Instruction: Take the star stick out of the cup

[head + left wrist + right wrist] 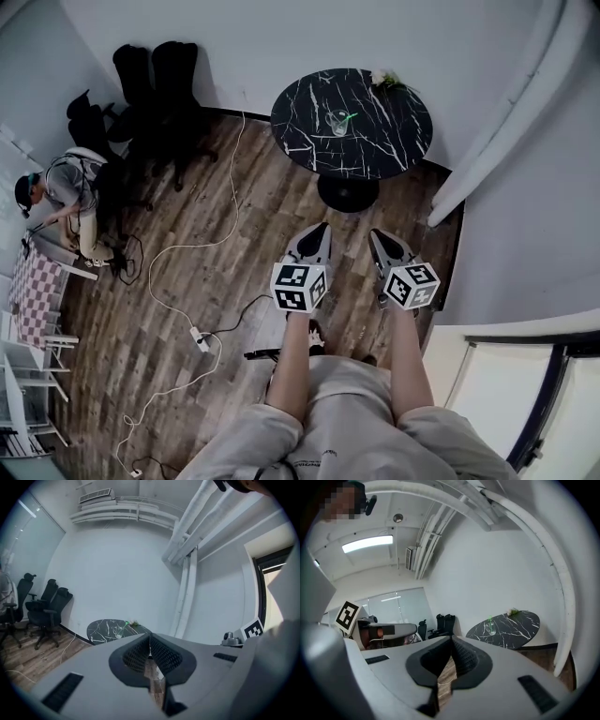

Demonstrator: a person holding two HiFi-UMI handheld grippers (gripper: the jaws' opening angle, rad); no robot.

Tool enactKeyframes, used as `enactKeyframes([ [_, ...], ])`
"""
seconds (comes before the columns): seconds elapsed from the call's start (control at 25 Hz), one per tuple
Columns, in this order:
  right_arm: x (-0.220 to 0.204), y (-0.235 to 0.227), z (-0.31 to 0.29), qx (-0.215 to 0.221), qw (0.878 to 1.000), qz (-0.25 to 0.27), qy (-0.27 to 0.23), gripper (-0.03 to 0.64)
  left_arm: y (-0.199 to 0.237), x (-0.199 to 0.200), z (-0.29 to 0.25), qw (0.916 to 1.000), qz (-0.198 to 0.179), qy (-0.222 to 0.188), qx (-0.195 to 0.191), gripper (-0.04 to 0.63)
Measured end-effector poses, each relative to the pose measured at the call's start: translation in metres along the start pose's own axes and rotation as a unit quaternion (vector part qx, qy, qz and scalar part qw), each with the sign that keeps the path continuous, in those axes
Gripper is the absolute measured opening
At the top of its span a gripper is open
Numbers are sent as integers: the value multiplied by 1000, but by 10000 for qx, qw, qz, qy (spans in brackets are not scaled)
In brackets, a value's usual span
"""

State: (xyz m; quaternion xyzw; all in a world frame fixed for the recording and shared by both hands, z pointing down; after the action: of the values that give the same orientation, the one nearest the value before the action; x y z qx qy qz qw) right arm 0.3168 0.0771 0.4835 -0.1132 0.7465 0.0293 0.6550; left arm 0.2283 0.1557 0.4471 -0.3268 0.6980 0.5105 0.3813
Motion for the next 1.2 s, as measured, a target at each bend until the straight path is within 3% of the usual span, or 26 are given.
enactKeyframes([
  [0.6,-21,15,-91,-612,9969,59,490,35,107,33,-19,9993,-34,241,-279,23],
  [0.8,-23,-3,-114,-742,9960,6,498,35,128,37,-35,9987,154,202,-438,23],
  [1.08,-13,-32,-178,-600,9969,68,495,35,157,67,-79,9986,176,44,-493,23],
  [1.2,4,-52,-212,-602,9976,-4,353,35,170,86,-106,9986,43,214,-475,23],
])
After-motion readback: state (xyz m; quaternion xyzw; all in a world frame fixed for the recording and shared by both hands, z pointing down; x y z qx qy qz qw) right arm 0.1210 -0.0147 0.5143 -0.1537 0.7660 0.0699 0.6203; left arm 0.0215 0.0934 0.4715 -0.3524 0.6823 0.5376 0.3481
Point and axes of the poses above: the fingertips, and each gripper's own axes: z backward along the fingers, y to its left, x out of its top, the point moved 1 cm from there along z, backward along the fingers, and after that the axes turned 15 degrees about z, right-handed, at the moved point
